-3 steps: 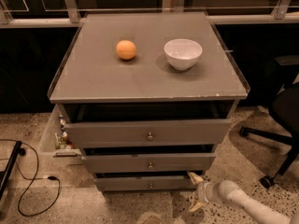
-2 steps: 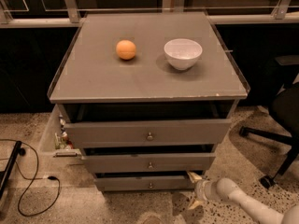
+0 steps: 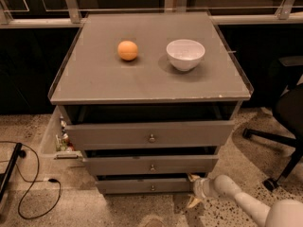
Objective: Open bottom drawer
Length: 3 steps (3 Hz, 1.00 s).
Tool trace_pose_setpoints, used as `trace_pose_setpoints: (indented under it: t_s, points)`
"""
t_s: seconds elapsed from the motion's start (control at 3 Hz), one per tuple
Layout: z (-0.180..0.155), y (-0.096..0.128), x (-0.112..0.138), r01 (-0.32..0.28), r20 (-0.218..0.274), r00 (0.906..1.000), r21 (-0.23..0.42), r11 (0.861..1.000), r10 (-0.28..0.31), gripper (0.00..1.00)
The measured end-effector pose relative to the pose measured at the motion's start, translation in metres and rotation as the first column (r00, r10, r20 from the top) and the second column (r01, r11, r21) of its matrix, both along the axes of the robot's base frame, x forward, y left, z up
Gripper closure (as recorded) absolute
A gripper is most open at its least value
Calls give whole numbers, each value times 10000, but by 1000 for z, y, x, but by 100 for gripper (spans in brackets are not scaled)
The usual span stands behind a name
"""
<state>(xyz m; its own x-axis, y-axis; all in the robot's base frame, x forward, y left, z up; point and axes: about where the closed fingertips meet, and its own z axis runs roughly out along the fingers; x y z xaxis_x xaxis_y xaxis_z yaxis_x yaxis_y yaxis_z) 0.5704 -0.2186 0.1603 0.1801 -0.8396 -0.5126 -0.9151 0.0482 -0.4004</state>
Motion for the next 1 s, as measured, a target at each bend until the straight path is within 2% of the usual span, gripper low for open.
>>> trace_pose_setpoints:
  t_s: [0.33, 1.0]
  points:
    - [0, 5, 12, -276, -93, 9996, -33, 9996, 275, 0]
    - [-18, 13, 20, -584, -628, 9964, -171, 9981, 573, 0]
